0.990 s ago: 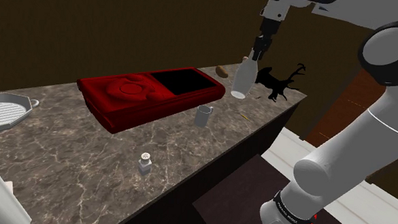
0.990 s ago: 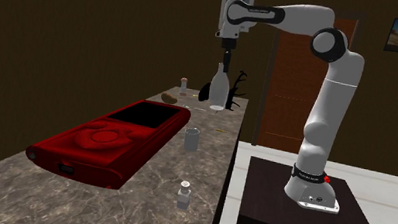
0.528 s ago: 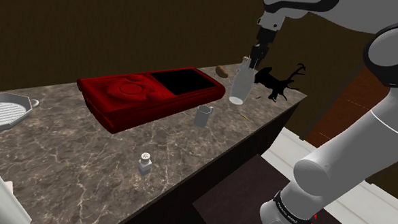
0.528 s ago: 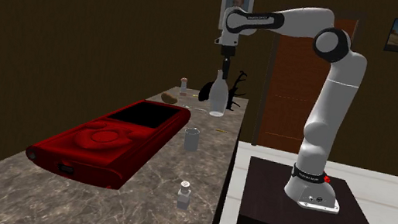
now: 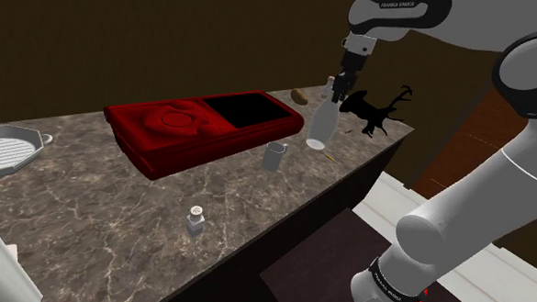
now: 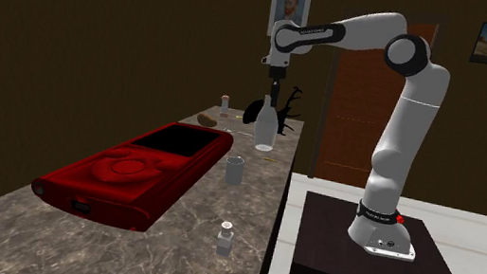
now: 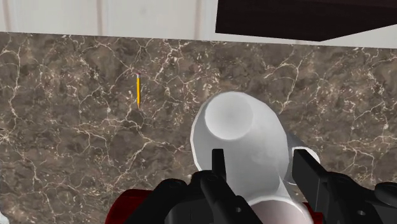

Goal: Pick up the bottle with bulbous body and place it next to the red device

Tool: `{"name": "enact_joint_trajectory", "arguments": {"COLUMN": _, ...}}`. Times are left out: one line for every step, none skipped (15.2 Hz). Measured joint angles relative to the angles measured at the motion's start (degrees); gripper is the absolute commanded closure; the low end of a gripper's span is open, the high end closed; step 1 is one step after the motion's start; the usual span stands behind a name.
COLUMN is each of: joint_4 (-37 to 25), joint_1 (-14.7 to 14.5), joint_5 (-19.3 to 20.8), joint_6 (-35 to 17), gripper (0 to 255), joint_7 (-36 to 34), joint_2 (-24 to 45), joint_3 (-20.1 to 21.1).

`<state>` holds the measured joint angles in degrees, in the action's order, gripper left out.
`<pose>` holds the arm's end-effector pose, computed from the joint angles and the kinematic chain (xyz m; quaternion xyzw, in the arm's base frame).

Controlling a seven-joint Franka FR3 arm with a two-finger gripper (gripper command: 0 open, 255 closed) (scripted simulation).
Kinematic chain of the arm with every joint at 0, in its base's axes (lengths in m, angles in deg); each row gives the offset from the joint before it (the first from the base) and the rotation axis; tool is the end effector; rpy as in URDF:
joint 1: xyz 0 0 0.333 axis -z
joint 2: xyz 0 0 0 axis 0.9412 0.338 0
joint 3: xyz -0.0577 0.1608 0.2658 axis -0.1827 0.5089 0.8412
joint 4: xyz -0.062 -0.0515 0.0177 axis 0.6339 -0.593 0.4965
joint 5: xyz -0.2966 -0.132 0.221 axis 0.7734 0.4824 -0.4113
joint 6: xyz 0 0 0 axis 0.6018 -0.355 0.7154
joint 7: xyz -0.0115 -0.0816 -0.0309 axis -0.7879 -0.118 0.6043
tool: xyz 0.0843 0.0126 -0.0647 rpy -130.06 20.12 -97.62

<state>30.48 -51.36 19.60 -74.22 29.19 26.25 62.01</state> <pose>0.4784 -0.2119 0.5607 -0.9983 -0.0555 0.0170 0.0050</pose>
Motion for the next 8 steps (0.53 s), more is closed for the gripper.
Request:
{"name": "enact_joint_trajectory", "arguments": {"joint_4": 0.7, "joint_1": 0.1, "joint_5": 0.0, "joint_6": -0.7, "gripper": 255, "joint_7": 0.1, "joint_2": 0.0, "joint_3": -0.1}}
{"name": "enact_joint_trajectory", "arguments": {"joint_4": 1.5, "joint_1": 0.1, "joint_5": 0.0, "joint_6": -1.6, "gripper": 255, "joint_7": 0.1, "joint_2": 0.0, "joint_3": -0.1}}
{"name": "enact_joint_trajectory", "arguments": {"joint_4": 2.3, "joint_1": 0.1, "joint_5": 0.0, "joint_6": -2.3, "gripper": 255, "joint_7": 0.2, "joint_2": 0.0, "joint_3": -0.1}}
{"name": "enact_joint_trajectory", "arguments": {"joint_4": 3.1, "joint_1": 0.1, "joint_5": 0.0, "joint_6": -3.1, "gripper": 255, "joint_7": 0.1, "joint_2": 0.0, "joint_3": -0.1}}
{"name": "enact_joint_trajectory", "arguments": {"joint_4": 3.9, "joint_1": 0.1, "joint_5": 0.0, "joint_6": -3.8, "gripper": 255, "joint_7": 0.1, "joint_2": -0.1, "joint_3": -0.1}}
{"name": "enact_joint_trajectory", "arguments": {"joint_4": 4.6, "joint_1": 0.0, "joint_5": 0.0, "joint_6": -4.5, "gripper": 255, "joint_7": -0.1, "joint_2": -0.1, "joint_3": 0.0}}
{"name": "enact_joint_trajectory", "arguments": {"joint_4": 5.4, "joint_1": 0.0, "joint_5": 0.0, "joint_6": -5.4, "gripper": 255, "joint_7": 0.0, "joint_2": -0.1, "joint_3": -0.1}}
{"name": "enact_joint_trajectory", "arguments": {"joint_4": 6.2, "joint_1": 0.0, "joint_5": 0.0, "joint_6": -6.1, "gripper": 255, "joint_7": -0.1, "joint_2": 0.0, "joint_3": 0.0}}
